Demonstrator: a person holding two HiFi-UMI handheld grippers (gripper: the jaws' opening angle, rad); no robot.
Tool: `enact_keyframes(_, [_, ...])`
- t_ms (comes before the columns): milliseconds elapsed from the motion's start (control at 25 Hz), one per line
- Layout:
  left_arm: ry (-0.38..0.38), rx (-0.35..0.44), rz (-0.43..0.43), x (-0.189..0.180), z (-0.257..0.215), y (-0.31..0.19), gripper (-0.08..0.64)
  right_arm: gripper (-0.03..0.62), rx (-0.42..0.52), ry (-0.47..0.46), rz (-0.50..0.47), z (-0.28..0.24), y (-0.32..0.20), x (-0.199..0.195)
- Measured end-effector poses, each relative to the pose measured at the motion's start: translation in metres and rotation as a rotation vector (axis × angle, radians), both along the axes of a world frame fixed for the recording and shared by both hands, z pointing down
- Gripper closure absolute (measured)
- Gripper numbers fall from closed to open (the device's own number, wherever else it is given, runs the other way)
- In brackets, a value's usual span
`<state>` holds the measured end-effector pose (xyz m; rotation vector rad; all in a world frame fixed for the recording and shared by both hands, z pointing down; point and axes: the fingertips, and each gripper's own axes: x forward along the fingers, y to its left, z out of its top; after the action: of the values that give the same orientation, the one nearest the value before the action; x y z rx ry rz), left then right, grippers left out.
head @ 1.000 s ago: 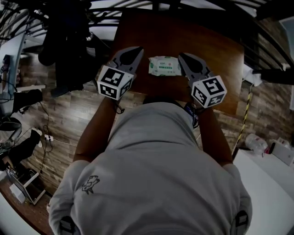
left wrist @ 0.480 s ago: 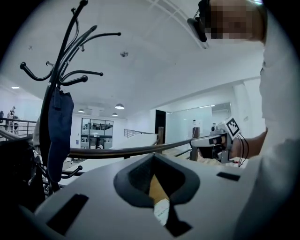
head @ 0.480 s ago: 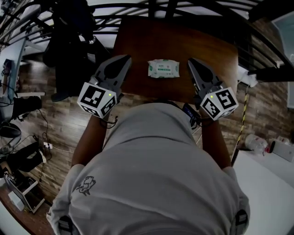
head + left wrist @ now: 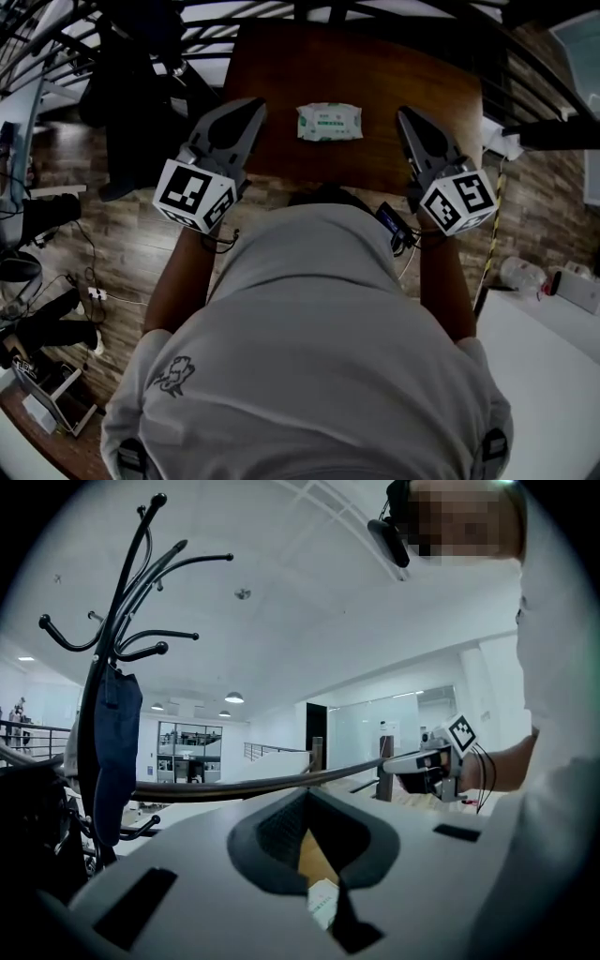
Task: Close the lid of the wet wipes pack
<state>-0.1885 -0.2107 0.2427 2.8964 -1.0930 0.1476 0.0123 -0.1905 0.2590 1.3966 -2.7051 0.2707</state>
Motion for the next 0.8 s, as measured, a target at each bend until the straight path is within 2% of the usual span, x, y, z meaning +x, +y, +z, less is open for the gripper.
enact_keyframes(480, [-0.009,-0.024,0.002,0.014,0.010,0.039,0.548,0.555,-0.007,0.015,0.005,0.002,0.045,0.032])
enact_keyframes(800, [-0.017,-0.047,0.027,0.075,0.011,0.076,0.548,0.555,-0.028,-0.011,0.004,0.007,0.087,0.087])
